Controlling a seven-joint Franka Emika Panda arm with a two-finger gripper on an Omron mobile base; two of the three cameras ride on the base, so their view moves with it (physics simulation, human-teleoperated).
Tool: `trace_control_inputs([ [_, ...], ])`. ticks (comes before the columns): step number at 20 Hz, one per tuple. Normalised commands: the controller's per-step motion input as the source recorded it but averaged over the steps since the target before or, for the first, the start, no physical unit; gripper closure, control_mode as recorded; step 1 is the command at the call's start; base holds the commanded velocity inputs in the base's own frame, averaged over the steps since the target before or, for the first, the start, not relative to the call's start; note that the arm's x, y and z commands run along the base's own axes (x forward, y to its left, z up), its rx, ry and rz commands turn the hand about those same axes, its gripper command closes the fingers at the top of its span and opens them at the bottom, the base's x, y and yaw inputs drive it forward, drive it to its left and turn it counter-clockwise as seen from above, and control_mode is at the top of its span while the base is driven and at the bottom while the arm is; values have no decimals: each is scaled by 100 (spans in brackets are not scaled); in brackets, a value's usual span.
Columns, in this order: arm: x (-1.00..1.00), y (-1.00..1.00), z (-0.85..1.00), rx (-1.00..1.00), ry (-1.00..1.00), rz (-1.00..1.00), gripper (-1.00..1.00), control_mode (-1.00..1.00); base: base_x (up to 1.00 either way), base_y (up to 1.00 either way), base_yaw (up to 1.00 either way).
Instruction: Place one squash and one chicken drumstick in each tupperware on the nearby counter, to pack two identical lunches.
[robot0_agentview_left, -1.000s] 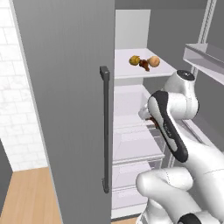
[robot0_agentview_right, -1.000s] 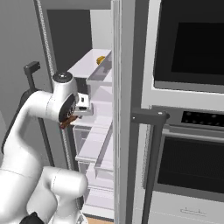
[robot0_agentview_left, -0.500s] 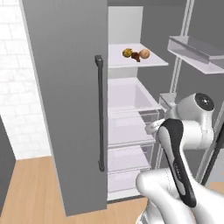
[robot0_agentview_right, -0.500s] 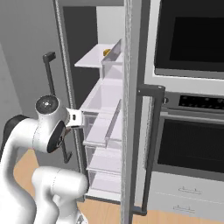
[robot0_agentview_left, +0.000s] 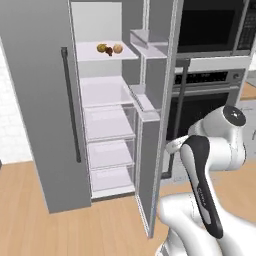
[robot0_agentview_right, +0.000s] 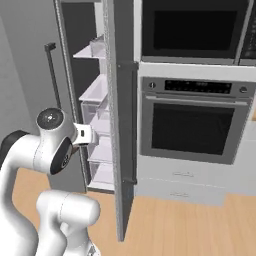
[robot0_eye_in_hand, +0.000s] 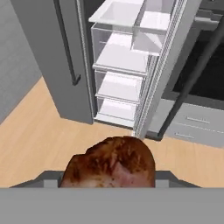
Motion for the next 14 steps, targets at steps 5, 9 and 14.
trace_control_inputs([
  [5, 0, 0, 0, 0, 0, 0, 100, 100, -31, -100, -32],
  [9, 0, 0, 0, 0, 0, 0, 100, 100, 34, -100, -37],
  [14, 0, 0, 0, 0, 0, 0, 100, 100, 95, -100, -28],
])
